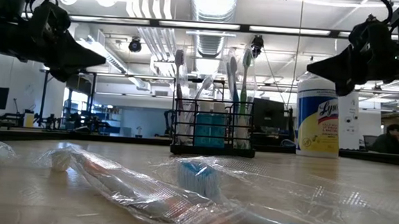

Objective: Pick & Place toothbrushing station
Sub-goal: Put the right blue toothbrush into the black organizer

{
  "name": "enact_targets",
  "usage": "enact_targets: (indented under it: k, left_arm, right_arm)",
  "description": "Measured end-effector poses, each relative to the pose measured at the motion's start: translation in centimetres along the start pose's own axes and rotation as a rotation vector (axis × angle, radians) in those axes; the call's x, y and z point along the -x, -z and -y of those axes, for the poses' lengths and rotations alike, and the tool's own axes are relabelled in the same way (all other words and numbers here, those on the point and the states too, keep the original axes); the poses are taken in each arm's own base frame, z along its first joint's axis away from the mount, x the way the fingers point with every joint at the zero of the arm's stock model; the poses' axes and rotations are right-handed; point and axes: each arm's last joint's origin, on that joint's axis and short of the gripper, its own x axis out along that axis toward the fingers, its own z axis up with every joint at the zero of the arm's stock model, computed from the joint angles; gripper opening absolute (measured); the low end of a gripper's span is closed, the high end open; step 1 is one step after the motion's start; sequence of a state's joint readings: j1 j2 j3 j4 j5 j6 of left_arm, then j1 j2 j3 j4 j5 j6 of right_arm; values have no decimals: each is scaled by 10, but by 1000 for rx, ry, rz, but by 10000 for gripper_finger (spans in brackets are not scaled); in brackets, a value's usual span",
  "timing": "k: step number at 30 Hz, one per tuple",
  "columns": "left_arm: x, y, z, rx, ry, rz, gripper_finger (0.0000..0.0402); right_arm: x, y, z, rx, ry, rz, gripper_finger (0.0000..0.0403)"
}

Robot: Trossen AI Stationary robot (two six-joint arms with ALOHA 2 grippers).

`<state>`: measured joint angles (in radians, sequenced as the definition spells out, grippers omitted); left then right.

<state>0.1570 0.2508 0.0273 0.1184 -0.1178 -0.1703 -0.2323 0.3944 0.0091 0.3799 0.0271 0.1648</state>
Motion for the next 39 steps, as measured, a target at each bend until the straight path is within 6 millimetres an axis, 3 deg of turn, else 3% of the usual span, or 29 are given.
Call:
enact_targets:
  k: [5,9,15,21,29,34,39]
  left_arm:
    - [0,0,1,36,51,-12,14]
    - [0,1,2,58,54,-13,14]
    - [0,1,2,115,53,-19,14]
    - [0,3,4,176,127,-57,14]
    - [1,9,4,206,167,-130,14]
    - [1,11,5,203,184,-155,14]
    - [1,11,5,174,191,-156,14]
  right_arm:
    - [-8,-10,-12,-56,-66,-41,8]
    - [-22,-30,-37,-48,-69,-106,8]
    - [-53,-59,-99,16,-101,-186,8]
    - [-91,-75,-163,19,-178,-269,8]
    - [-145,-67,-236,6,-125,-610,8]
    - [-164,-53,-277,-10,-55,-875,9]
    - [-180,-36,-308,-44,-19,-1010,10]
